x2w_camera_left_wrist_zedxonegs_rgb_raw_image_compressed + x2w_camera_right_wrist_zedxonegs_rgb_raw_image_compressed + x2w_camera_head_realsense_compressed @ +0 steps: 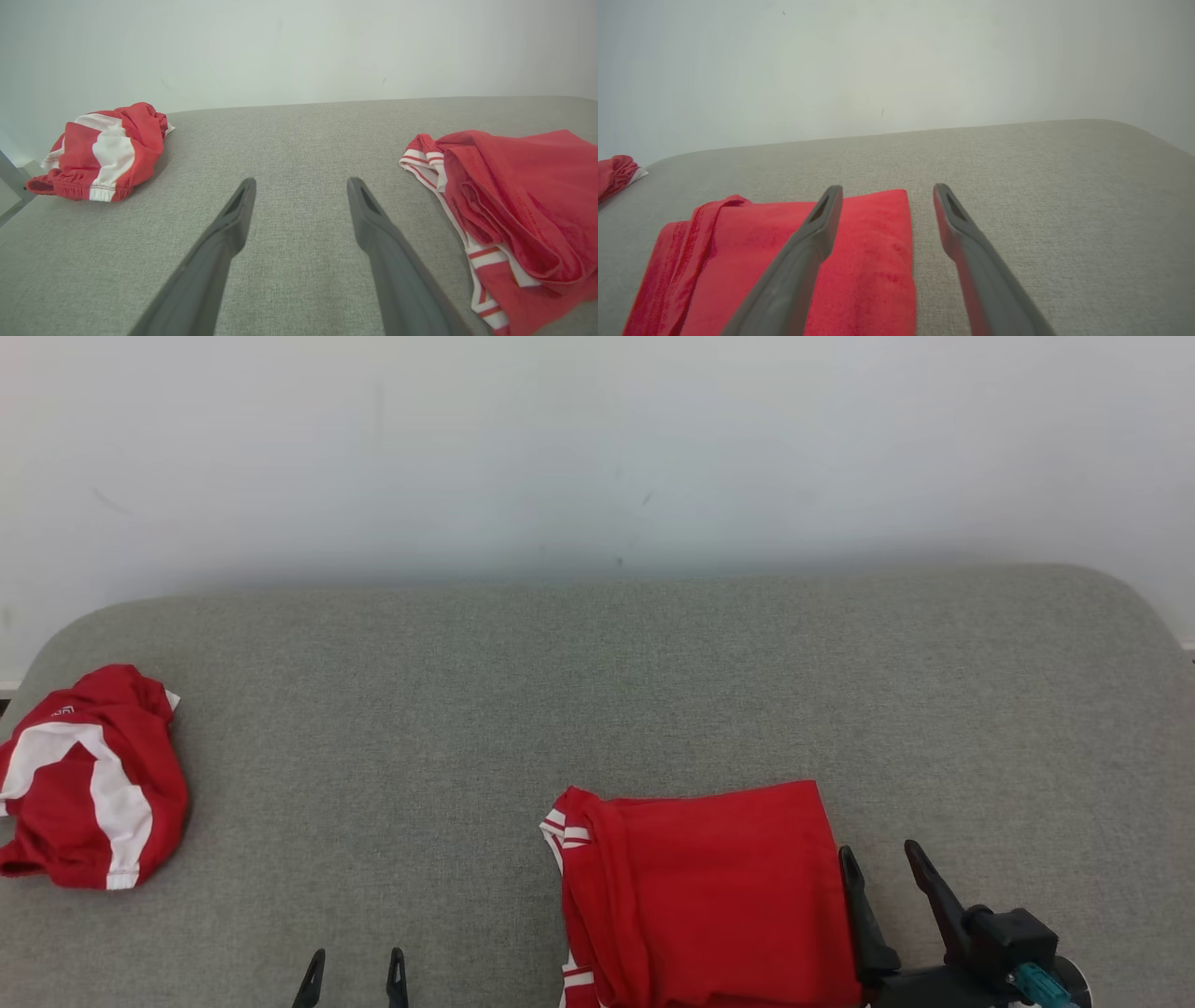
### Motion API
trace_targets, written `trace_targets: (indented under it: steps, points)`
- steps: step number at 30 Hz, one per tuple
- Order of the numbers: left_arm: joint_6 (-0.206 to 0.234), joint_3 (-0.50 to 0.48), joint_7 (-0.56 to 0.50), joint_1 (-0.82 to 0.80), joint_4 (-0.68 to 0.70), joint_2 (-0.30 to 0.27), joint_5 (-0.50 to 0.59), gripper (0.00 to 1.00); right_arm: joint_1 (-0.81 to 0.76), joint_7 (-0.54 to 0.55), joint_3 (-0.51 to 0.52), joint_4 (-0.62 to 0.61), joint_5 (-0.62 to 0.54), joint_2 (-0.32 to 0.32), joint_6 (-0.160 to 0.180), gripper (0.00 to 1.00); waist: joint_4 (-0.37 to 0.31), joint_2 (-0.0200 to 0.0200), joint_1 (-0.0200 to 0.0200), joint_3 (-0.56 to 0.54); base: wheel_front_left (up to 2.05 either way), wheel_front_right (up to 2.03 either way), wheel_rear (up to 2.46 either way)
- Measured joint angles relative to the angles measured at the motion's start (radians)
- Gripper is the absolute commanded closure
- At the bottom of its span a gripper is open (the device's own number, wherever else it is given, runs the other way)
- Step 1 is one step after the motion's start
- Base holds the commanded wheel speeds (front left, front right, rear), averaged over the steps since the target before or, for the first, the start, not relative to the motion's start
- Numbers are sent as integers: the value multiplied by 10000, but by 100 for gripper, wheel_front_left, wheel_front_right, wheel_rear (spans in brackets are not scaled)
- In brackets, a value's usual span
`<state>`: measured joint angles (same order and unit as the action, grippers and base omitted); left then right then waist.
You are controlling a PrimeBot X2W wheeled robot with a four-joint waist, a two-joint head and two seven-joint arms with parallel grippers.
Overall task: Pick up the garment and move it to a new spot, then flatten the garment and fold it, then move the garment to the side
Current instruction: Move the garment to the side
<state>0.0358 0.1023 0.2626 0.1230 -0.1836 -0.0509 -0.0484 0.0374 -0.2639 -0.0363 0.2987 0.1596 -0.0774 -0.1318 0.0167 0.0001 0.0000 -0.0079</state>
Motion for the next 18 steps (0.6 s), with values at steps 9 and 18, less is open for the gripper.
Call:
trace_targets:
  steps: [9,18]
  points:
    - [-10,140,0,-164,-19,0,-73,0,2230,132,-441,3871,253,-520,0,0,283,0,0,352,0,0,0]
    - [2,140,0,-513,-29,2,-130,0,3591,376,-1179,6426,991,-593,0,3,570,0,2,886,0,0,0]
